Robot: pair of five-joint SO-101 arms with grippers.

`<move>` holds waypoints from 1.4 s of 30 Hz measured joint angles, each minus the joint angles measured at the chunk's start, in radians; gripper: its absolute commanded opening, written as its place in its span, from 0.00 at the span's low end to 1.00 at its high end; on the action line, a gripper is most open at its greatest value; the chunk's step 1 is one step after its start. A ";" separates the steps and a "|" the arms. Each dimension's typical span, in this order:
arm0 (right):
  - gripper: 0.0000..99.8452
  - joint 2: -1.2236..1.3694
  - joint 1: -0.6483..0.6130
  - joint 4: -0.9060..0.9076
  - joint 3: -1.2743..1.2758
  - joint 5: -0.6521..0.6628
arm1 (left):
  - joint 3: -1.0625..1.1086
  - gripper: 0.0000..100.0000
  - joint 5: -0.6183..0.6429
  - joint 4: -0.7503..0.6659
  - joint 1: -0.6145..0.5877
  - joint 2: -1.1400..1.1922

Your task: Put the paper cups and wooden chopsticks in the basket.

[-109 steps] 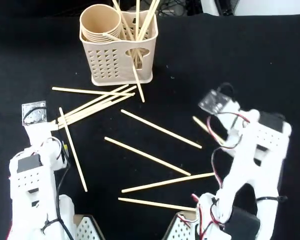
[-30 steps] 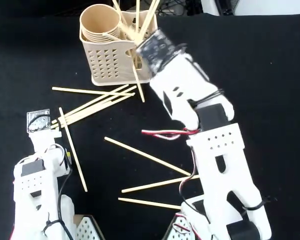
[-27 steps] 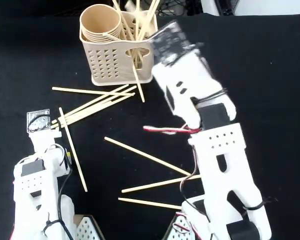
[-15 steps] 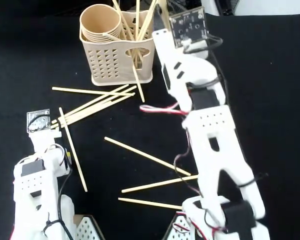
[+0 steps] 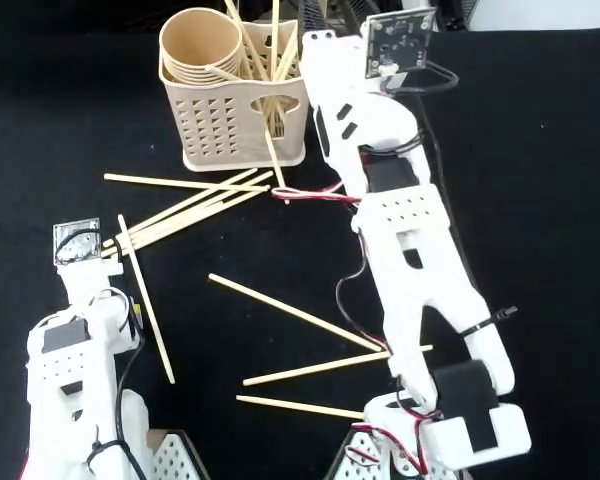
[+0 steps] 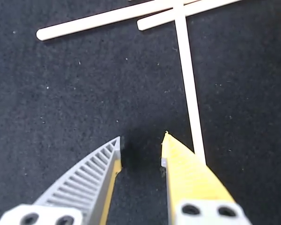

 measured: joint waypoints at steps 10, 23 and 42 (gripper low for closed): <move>0.01 -0.026 -0.003 -0.011 0.000 -0.023 | 0.000 0.16 0.000 0.000 0.000 0.000; 0.01 0.064 -0.015 -0.031 0.000 -0.028 | 0.003 0.16 0.000 0.000 0.000 0.000; 0.04 0.123 -0.015 0.015 0.163 0.000 | 0.003 0.16 0.000 0.000 0.000 0.000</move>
